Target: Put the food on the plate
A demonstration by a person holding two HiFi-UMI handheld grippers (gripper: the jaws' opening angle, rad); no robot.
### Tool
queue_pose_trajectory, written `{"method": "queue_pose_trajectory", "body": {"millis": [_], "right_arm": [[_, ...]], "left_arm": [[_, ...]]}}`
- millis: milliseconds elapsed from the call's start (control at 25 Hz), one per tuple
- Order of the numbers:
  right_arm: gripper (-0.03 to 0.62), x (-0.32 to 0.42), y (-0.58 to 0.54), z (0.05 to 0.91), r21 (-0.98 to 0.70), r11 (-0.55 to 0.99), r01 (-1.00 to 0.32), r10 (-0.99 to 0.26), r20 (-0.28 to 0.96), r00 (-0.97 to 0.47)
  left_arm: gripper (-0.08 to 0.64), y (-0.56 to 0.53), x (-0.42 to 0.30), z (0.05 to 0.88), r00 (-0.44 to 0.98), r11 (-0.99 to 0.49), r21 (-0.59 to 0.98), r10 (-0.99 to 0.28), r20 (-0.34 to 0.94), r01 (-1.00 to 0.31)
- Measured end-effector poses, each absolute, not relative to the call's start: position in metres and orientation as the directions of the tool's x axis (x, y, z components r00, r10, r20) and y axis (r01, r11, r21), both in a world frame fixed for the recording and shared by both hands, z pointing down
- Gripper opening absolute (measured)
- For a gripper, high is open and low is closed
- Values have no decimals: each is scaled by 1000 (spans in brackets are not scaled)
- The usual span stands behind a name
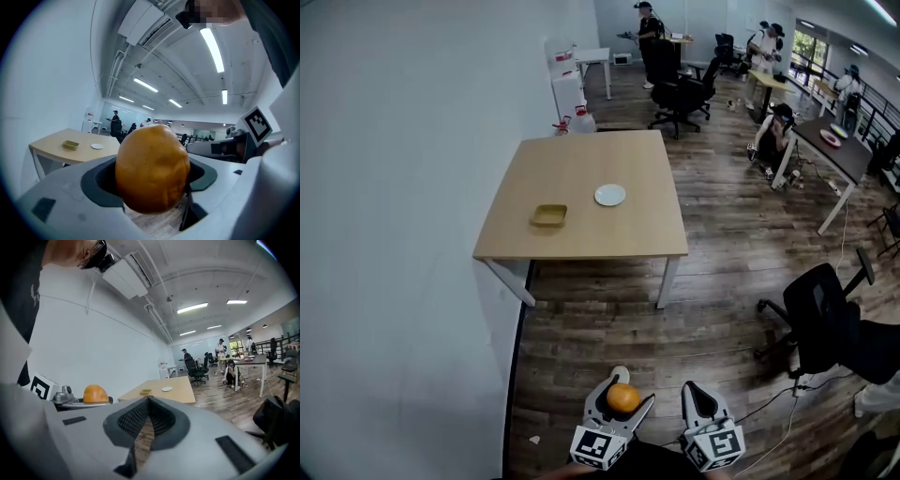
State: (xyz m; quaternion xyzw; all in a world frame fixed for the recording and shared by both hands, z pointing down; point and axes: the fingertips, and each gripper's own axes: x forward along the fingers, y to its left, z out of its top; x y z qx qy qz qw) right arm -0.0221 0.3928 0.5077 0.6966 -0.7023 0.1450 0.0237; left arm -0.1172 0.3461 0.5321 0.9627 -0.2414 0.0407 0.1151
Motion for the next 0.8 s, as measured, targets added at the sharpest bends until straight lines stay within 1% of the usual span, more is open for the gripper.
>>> {"method": "queue_pose_trajectory", "body": {"millis": [160,360,600,720,800], "right_arm": [[60,-12,314,507,-190,5,-982,-966,252,-54],[60,-6,216,494,-203,48,-978,-966,239,-97],[60,23,145,493,-140,-28,-990,-951,308,-17],[60,27,115,490,-145,-33,-989,-952,304,-13],[60,27,97,487,-165,-29,-986,-956,291,-21]], "left_arm": [[333,274,-104,533,883,-862,192,-449,138,-469],[333,187,-88,524,890,-869,192,-440,123,-456],[333,99,-83,527,882,-854,222,-450,138,-471],[333,58,-87,523,865,-822,267,-482,143,-502],[333,38,-88,517,854,-813,265,-503,131,-519]]}}
